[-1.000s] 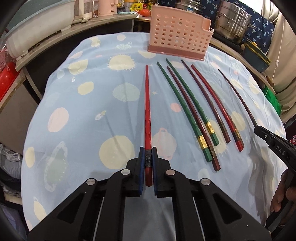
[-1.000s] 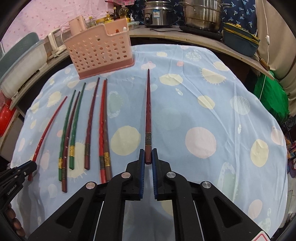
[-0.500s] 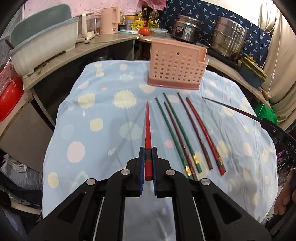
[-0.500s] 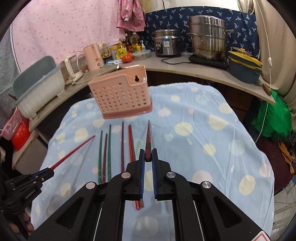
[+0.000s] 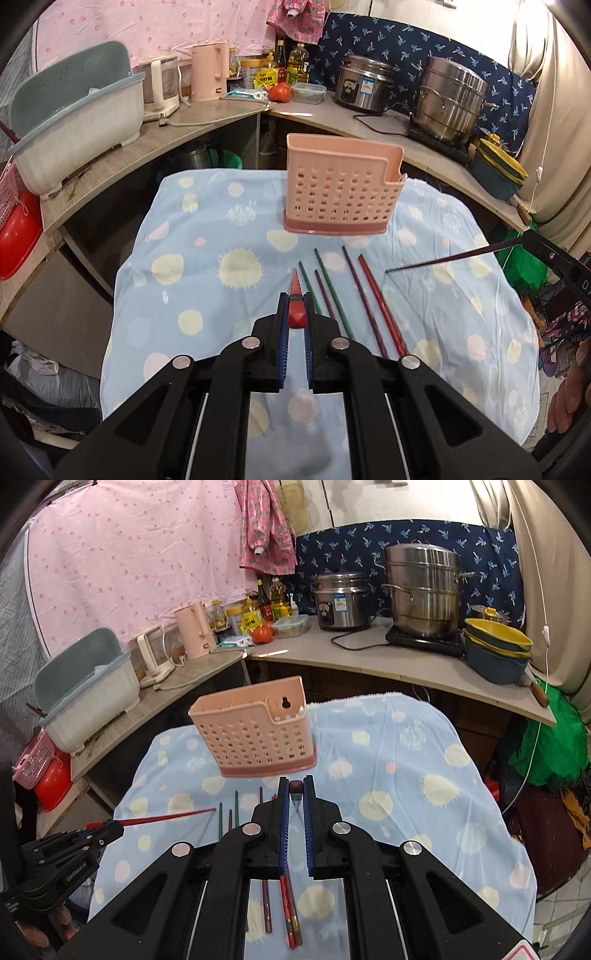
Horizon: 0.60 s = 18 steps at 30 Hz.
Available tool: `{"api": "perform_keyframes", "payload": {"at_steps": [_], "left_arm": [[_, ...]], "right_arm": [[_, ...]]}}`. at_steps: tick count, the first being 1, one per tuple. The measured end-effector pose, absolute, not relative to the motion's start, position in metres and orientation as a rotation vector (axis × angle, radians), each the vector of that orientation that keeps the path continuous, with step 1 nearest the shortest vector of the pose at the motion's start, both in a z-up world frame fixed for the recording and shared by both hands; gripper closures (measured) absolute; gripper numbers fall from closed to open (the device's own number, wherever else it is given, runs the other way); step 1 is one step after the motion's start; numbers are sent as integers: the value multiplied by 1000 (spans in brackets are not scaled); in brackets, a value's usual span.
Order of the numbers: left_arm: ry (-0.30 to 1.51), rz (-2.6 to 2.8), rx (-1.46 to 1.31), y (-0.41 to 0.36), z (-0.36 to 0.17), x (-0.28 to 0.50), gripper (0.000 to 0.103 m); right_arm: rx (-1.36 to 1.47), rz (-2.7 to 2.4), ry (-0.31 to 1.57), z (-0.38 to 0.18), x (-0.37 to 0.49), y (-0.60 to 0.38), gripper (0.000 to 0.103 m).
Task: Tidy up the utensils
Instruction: 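Lift both chopsticks, carry them to the pink caddy and drop them in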
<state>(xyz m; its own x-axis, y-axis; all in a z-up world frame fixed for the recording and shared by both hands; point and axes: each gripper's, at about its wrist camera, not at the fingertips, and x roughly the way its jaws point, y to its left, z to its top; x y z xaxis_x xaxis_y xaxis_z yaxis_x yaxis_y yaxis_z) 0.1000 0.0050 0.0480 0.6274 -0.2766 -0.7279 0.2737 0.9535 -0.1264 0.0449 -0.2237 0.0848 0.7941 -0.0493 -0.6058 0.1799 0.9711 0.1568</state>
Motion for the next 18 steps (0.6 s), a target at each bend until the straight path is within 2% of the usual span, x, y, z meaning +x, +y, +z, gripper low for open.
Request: {"api": "perform_keyframes", "payload": {"at_steps": [18], "left_arm": [[614,-366,12,-26,156,173,96]], "right_arm": [[209,-120,462,164,122,-242,96]]}}
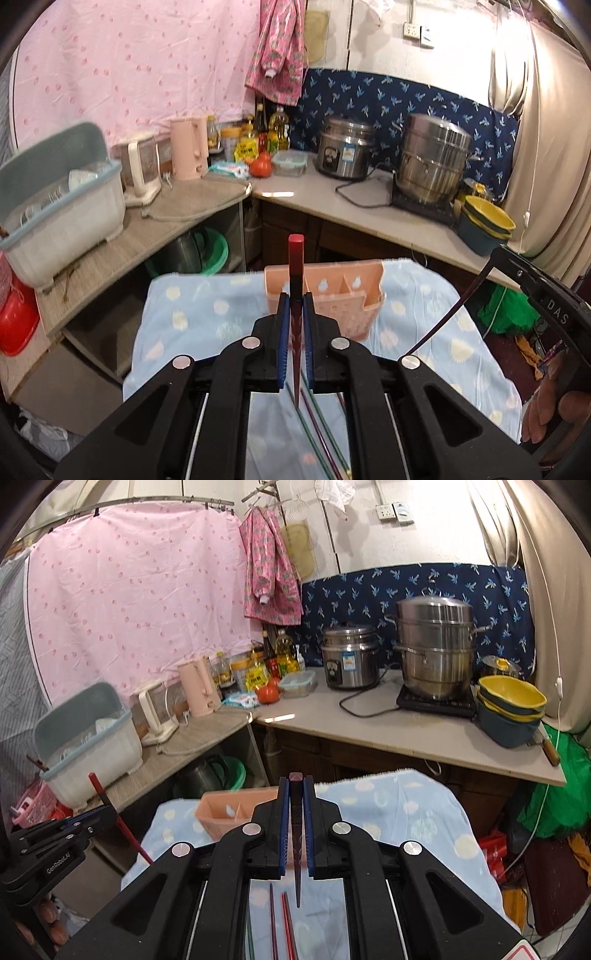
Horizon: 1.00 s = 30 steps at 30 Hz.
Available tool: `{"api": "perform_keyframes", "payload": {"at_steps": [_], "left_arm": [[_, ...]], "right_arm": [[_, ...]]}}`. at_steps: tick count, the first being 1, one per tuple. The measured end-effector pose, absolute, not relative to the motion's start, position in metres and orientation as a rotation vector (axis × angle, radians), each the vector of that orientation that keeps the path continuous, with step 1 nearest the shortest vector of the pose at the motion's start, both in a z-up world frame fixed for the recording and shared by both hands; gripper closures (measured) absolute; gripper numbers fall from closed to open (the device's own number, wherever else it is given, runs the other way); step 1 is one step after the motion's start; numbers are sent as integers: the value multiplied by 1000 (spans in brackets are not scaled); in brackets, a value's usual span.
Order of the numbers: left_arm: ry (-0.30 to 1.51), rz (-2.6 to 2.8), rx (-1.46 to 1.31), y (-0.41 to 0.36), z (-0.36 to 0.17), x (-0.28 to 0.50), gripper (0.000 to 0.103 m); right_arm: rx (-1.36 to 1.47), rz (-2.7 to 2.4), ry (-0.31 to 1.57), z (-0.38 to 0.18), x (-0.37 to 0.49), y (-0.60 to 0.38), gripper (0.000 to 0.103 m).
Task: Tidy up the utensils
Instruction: 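Lift both chopsticks, carry them to the pink caddy and drop them in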
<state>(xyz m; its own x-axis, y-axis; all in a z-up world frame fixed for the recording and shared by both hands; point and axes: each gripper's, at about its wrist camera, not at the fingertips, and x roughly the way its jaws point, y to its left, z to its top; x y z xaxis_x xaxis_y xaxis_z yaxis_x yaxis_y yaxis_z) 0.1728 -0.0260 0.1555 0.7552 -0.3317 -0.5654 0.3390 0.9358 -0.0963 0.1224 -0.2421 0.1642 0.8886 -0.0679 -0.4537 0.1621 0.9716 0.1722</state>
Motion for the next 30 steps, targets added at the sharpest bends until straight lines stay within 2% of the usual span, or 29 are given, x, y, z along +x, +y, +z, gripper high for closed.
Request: {"api": "perform_keyframes", "payload": {"at_steps": [8,13,27,29,30], "left_arm": [[495,-363,-14,-33,214,213,96],[463,-351,-17,-41,225,244,96],[596,-312,6,-53,150,301,96],[603,-289,15,-54,142,302,95],[599,-275,16,-55,139,301,95]], "right_arm": [[205,-123,371,206,169,-245,96],[199,-113,360,206,201,-242,96],[248,-118,529,123,254,-253,96],[261,-114,543,116,254,-255,92],[262,-123,542,114,252,-255,85]]}}
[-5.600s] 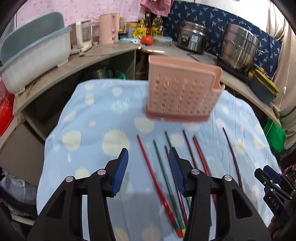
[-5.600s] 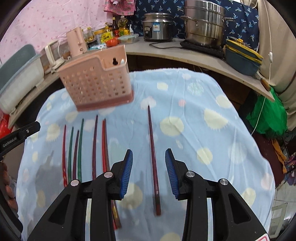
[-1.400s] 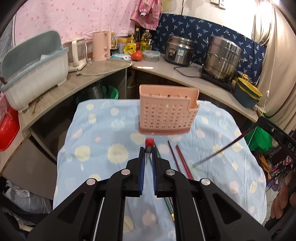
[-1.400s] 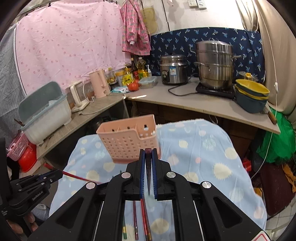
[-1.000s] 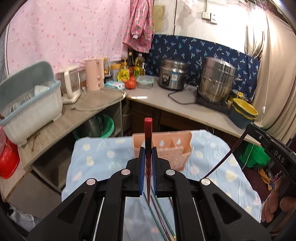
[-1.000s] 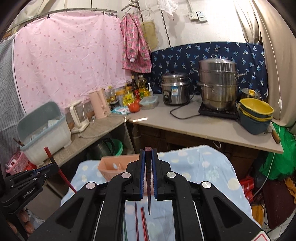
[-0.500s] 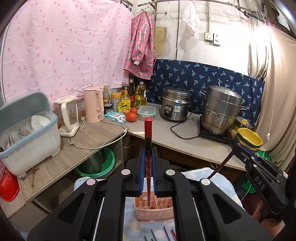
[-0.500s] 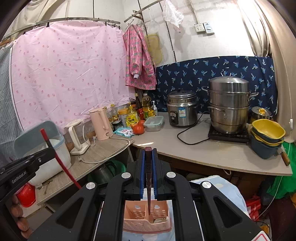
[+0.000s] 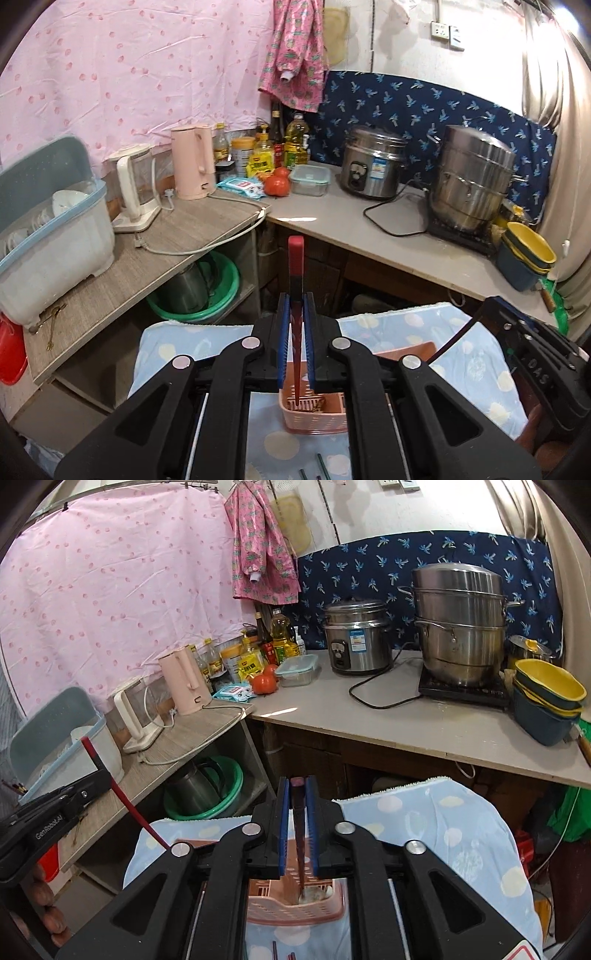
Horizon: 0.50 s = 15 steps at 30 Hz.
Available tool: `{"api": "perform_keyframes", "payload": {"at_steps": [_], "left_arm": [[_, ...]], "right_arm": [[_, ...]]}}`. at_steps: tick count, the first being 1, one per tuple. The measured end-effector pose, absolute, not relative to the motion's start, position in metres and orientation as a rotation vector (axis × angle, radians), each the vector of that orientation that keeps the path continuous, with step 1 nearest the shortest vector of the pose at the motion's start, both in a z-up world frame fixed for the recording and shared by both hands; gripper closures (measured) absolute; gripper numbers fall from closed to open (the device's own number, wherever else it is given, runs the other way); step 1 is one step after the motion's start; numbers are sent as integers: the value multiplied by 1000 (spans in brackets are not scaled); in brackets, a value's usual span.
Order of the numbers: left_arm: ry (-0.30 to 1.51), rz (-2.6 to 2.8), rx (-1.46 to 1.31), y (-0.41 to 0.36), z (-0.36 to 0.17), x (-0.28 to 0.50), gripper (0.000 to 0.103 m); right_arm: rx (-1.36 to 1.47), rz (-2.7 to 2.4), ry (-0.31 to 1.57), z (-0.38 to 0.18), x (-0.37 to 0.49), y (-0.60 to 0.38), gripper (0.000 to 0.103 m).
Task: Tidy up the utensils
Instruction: 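Lift both chopsticks, carry them to the pink caddy and drop them in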
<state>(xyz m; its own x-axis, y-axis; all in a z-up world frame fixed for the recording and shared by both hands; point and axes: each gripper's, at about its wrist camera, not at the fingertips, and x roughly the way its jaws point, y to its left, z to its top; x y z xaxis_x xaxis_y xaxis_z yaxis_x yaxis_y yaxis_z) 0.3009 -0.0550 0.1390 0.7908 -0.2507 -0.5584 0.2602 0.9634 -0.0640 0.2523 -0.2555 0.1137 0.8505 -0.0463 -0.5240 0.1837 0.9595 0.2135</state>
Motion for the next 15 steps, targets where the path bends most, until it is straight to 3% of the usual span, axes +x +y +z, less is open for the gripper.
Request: {"api": "perform_keyframes", "payload": {"at_steps": [1,3,5,15], "left_arm": [[596,-268,19,-55,137,300,92],[598,-260,19,-56,133,299,76],[597,-252,18,-54,131,296,71],[612,-246,26,-50,123,277,70]], "right_arm": [[261,-125,544,113,251,-255,80],[236,-134,534,113,246,-251,75],[213,-141,525,114,240,-247,72],[217,-119,525,113,208,-239,71]]}}
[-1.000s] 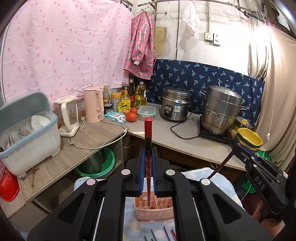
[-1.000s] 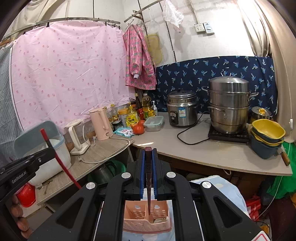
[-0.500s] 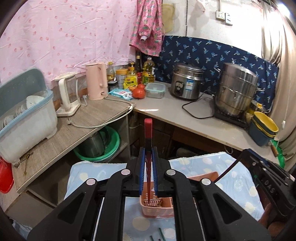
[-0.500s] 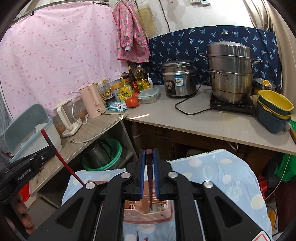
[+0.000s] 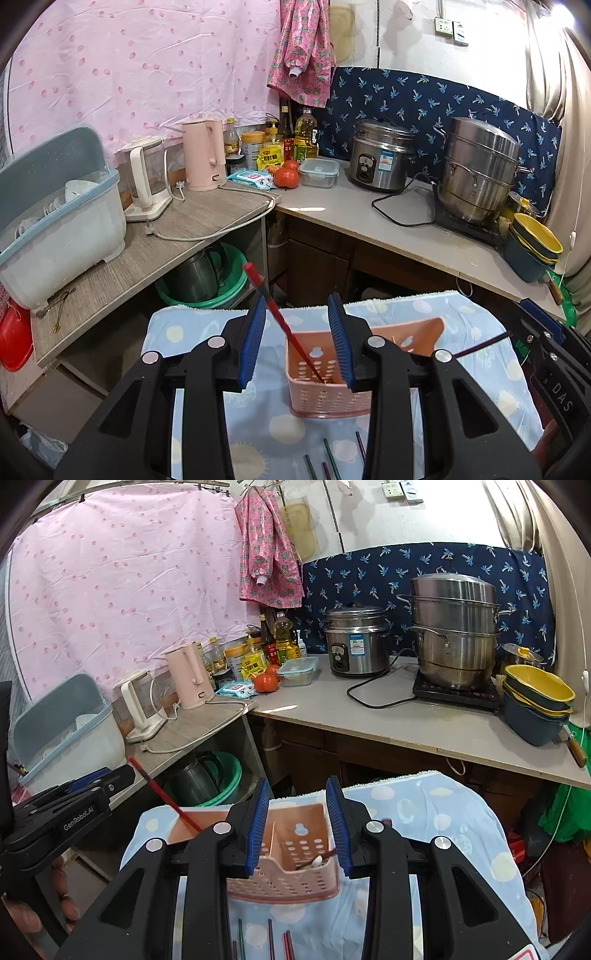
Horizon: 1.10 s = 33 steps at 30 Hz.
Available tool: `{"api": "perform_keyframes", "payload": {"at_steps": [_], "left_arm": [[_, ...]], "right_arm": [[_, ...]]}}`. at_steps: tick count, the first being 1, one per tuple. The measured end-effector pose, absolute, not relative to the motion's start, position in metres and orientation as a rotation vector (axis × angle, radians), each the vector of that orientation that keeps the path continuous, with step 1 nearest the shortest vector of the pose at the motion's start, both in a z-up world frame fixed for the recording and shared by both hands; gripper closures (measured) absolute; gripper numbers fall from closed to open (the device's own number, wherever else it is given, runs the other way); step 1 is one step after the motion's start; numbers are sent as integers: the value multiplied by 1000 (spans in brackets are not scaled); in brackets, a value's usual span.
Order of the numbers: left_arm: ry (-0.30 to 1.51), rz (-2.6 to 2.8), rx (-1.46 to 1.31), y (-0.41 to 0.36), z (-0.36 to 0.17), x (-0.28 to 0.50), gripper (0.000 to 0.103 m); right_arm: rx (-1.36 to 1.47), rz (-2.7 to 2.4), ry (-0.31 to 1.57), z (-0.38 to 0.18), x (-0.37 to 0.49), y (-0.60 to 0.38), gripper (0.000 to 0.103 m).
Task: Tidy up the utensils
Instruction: 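Lift both chopsticks, carry them to the pink caddy and drop them in, then move both open tools back toward the remaining chopsticks on the cloth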
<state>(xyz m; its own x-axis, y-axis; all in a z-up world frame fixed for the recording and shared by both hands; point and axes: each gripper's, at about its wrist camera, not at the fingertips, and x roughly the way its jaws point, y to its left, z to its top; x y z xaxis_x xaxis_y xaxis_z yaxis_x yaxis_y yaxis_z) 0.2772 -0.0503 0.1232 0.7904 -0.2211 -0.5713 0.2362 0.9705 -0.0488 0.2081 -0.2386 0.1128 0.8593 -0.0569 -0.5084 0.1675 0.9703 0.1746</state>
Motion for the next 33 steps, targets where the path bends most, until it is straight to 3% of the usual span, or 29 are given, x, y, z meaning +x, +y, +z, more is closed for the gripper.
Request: {"api": "perform_keyframes", "payload": {"at_steps": [33], "left_arm": [[744,-264,30,-33,66,154,70]], "right_arm": [[202,-90,710,42,70,-204,71]]}}
